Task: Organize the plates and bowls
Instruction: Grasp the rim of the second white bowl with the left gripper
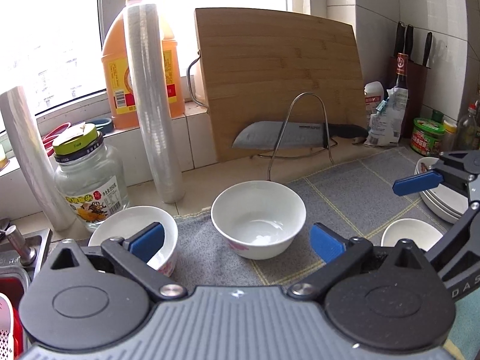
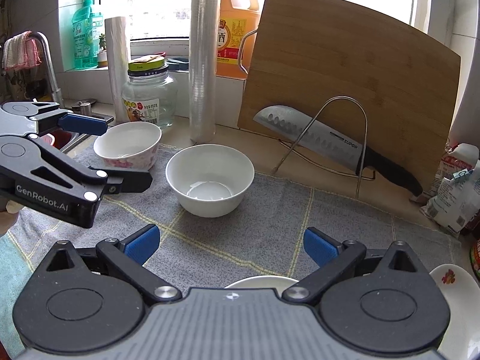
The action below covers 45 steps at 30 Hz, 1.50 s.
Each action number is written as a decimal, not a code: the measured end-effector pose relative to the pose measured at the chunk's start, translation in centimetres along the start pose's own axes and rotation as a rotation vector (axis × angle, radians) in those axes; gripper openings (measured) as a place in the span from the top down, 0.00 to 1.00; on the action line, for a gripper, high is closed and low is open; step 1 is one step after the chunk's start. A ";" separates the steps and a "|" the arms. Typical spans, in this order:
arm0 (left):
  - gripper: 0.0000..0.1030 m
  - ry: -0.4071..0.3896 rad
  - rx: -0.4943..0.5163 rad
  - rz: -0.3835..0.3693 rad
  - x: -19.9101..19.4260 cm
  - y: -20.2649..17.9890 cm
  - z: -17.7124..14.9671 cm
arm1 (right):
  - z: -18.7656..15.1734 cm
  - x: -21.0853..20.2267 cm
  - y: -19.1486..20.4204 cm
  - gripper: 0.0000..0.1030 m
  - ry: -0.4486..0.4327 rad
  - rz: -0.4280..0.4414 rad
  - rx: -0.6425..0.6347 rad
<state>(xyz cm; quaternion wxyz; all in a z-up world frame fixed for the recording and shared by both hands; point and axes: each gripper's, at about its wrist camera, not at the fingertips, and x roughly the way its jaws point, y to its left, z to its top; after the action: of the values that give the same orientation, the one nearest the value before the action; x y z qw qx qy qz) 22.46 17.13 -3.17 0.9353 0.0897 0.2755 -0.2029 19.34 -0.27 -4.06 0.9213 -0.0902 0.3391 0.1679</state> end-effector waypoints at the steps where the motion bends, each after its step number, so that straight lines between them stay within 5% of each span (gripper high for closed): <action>1: 0.01 -0.005 0.003 -0.009 0.2 0.0 0.2 | 0.0 0.1 -0.1 0.00 0.000 -0.004 -0.002; 30: 0.01 0.218 -0.042 -0.151 10.2 1.6 3.8 | 2.6 6.4 0.9 0.00 0.083 0.045 -0.087; 38: 0.01 0.231 -0.068 -0.212 11.0 2.3 4.0 | 3.0 7.0 0.9 0.00 0.079 0.075 -0.076; 45: 0.01 0.232 -0.048 -0.192 11.5 2.4 4.1 | 3.3 7.8 1.0 0.00 0.081 0.086 -0.077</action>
<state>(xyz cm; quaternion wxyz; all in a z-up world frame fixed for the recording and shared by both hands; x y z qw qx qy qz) 34.23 14.39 -5.96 0.8754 0.0633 0.3939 -0.2731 26.55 3.50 -6.70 0.8946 -0.1178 0.3727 0.2163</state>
